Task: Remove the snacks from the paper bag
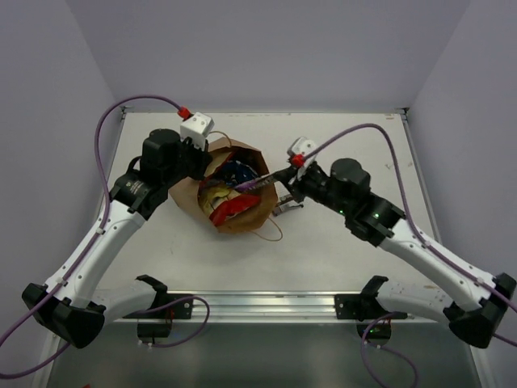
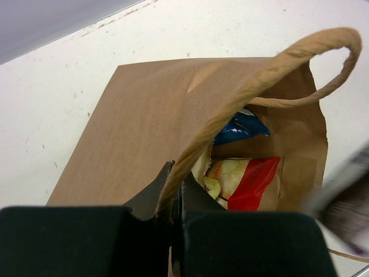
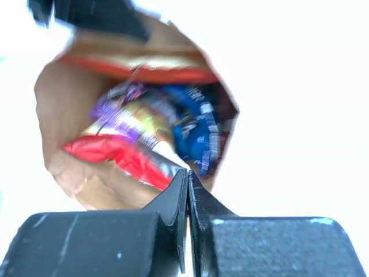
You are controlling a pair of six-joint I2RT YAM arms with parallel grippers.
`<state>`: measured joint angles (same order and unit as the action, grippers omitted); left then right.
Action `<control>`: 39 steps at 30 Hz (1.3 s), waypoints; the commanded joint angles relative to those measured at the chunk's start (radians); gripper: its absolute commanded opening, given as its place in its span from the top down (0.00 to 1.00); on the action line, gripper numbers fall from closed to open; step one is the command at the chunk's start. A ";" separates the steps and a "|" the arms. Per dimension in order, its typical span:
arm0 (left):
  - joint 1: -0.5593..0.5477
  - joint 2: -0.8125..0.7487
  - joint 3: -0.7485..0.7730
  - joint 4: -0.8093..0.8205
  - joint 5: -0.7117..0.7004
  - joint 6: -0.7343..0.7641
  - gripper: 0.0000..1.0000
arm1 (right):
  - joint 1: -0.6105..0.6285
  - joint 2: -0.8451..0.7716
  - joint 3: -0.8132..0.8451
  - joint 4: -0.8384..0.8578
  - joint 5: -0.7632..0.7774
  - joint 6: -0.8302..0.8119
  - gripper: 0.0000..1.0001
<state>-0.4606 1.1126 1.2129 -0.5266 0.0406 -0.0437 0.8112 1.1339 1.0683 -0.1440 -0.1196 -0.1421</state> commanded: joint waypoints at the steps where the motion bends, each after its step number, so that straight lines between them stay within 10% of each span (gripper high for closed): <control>1: 0.004 0.016 -0.010 -0.029 -0.083 -0.007 1.00 | -0.007 -0.165 -0.085 -0.084 0.207 0.102 1.00; 8: 0.014 0.035 -0.015 -0.029 -0.116 0.013 1.00 | -0.274 -0.362 -0.220 -0.131 0.420 0.347 1.00; 15: 0.014 0.026 -0.026 -0.013 -0.045 0.004 1.00 | -0.490 -0.186 -0.318 -0.052 0.364 0.539 1.00; 18: 0.014 0.026 -0.027 -0.010 -0.019 0.004 1.00 | -0.523 -0.086 -0.329 -0.020 0.325 0.568 0.87; 19: 0.014 0.027 -0.026 -0.012 -0.019 0.004 1.00 | -0.533 -0.066 -0.326 -0.023 0.311 0.570 0.68; 25: 0.014 0.015 -0.019 -0.018 -0.011 0.004 1.00 | -0.524 -0.138 -0.332 0.000 0.131 0.460 0.27; 39: 0.014 -0.002 0.007 -0.043 0.021 -0.011 1.00 | -0.055 0.070 -0.099 0.303 -0.103 0.337 0.29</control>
<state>-0.4583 1.1198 1.2129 -0.5186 0.0513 -0.0422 0.7025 1.1267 0.9092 0.0353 -0.1829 0.2153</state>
